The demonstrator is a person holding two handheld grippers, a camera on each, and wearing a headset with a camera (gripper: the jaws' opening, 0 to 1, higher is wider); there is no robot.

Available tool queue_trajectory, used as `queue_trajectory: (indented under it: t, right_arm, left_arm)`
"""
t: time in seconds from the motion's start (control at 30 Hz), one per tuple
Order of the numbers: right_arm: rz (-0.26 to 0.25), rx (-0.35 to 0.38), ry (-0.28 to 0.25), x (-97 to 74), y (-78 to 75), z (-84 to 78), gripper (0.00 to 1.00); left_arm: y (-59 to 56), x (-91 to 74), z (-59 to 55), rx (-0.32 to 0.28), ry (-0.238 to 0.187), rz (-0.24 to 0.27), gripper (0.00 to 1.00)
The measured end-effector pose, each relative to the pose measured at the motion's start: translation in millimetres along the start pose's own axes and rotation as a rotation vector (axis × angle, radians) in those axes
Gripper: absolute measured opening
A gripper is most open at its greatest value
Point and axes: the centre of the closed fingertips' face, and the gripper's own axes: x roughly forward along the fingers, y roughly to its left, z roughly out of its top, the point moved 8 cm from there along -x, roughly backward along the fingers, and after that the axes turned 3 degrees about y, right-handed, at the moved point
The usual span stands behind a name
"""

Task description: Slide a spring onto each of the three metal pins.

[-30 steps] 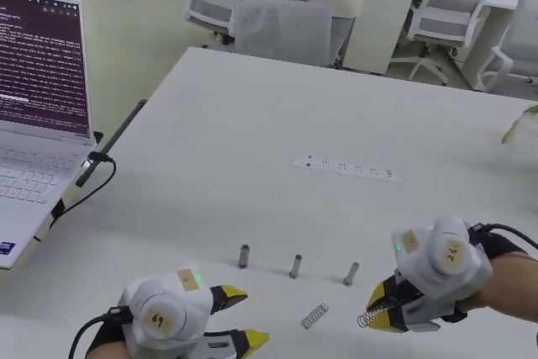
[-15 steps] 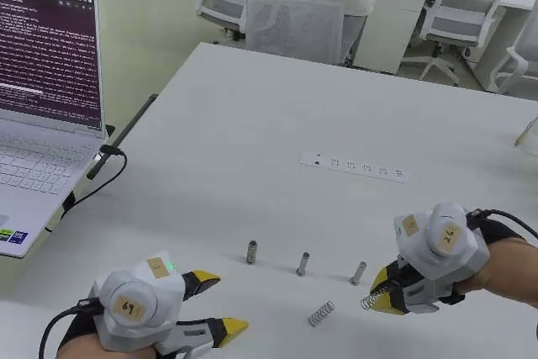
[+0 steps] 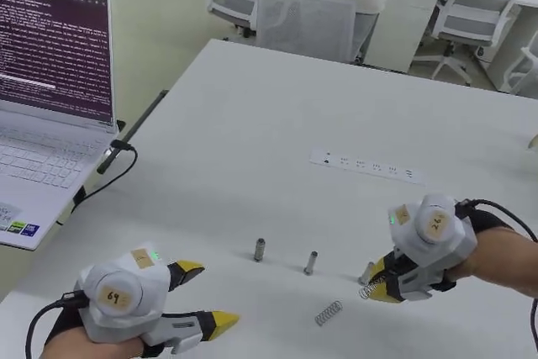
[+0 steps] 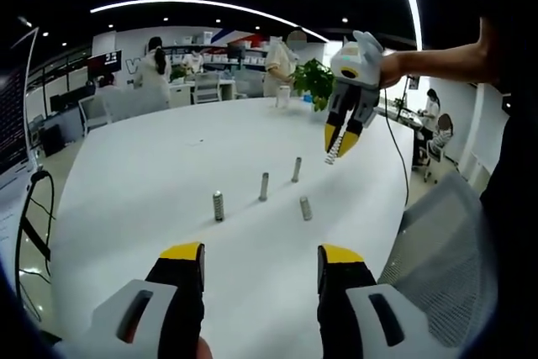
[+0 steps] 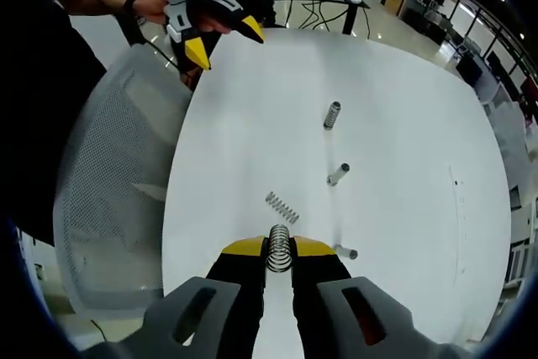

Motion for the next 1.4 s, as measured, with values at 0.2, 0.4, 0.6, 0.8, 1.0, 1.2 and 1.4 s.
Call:
queue_trajectory:
  t: [0.2, 0.4, 0.6, 0.8, 1.0, 1.2, 1.4]
  right_arm:
    - [-0.002, -0.009, 0.031, 10.1, -10.2, 2.6, 0.08]
    - [0.006, -0.009, 0.052, 19.5, -18.8, 4.5, 0.08]
    - [0.001, -0.007, 0.048, 22.4, -28.1, 12.2, 0.08]
    - [-0.001, -0.011, 0.050, 25.9, -38.7, 16.5, 0.08]
    - [0.004, -0.020, 0.057, 27.9, -47.2, 21.5, 0.08]
    - [0.007, -0.033, 0.066, 31.1, -55.5, 28.7, 0.08]
    - [0.007, -0.047, 0.072, 34.6, -62.2, 35.5, 0.08]
  left_arm:
    - [5.5, -8.0, -4.6, -0.018, 0.001, 0.018, 0.50]
    - [9.4, -13.3, -8.0, -0.035, 0.002, 0.034, 0.52]
    - [11.6, -16.2, -11.5, -0.046, 0.003, 0.044, 0.52]
    - [13.0, -17.2, -13.2, -0.060, 0.002, 0.049, 0.52]
    - [14.3, -18.3, -13.8, -0.057, 0.004, 0.051, 0.52]
    - [15.6, -20.3, -13.8, -0.059, 0.003, 0.057, 0.53]
    - [15.5, -21.0, -16.1, -0.064, 0.004, 0.058, 0.54]
